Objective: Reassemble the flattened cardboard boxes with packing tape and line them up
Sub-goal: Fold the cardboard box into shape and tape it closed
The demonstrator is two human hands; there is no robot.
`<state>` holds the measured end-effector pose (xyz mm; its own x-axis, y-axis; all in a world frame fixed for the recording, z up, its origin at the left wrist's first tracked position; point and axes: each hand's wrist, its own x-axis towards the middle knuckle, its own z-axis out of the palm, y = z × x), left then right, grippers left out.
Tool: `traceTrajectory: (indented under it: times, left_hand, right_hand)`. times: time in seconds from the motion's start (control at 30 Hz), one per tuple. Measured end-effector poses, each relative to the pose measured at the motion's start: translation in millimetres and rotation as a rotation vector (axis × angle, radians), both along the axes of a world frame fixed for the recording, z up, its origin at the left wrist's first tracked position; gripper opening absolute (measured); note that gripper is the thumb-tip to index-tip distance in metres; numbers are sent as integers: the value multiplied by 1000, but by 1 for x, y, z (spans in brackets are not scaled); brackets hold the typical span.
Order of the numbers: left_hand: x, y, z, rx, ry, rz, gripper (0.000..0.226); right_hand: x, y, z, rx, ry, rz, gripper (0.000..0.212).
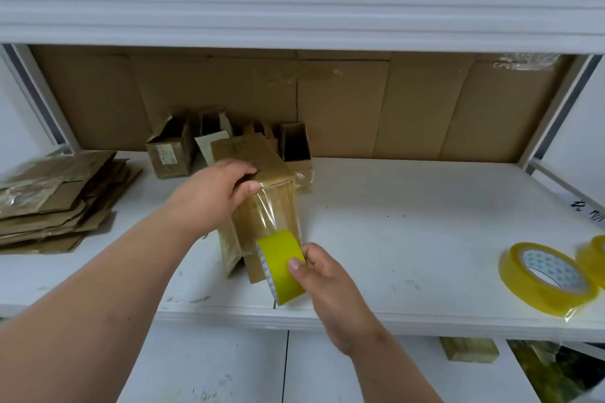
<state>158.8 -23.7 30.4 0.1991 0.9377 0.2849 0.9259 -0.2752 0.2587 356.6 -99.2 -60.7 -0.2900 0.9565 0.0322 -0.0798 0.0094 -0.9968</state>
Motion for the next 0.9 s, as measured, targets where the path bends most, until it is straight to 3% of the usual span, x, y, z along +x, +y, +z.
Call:
traceTrajectory:
  times: [0.1, 0.17, 0.3, 0.5, 0.7, 0.83, 0.9]
  left_hand:
    - [-1, 5, 0, 10, -5, -8, 46]
    - [-1, 8, -1, 23, -20, -29, 48]
    - [-3, 11, -5, 0, -31, -25, 64]
    - [3, 18, -14, 83, -107, 12, 60]
    - [-16, 23, -14, -148, -475, -92, 51]
    - [-25, 16, -25, 36, -642, -54, 48]
    - [-27, 11, -33, 165, -826, 67, 39]
  right_hand:
    - [-11, 1, -6, -29, -56, -59, 32]
    - [-17, 6, -6, -37, -100, -74, 23]
    - [-25, 16, -9, -77, -173, -65, 13]
    - [-34, 19, -3, -78, -185, -97, 13]
    - [-42, 29, 7, -133, -119, -180, 9]
    - [-45, 36, 13, -143, -71, -196, 15]
    - [-45, 37, 13, -123, -46, -203, 19]
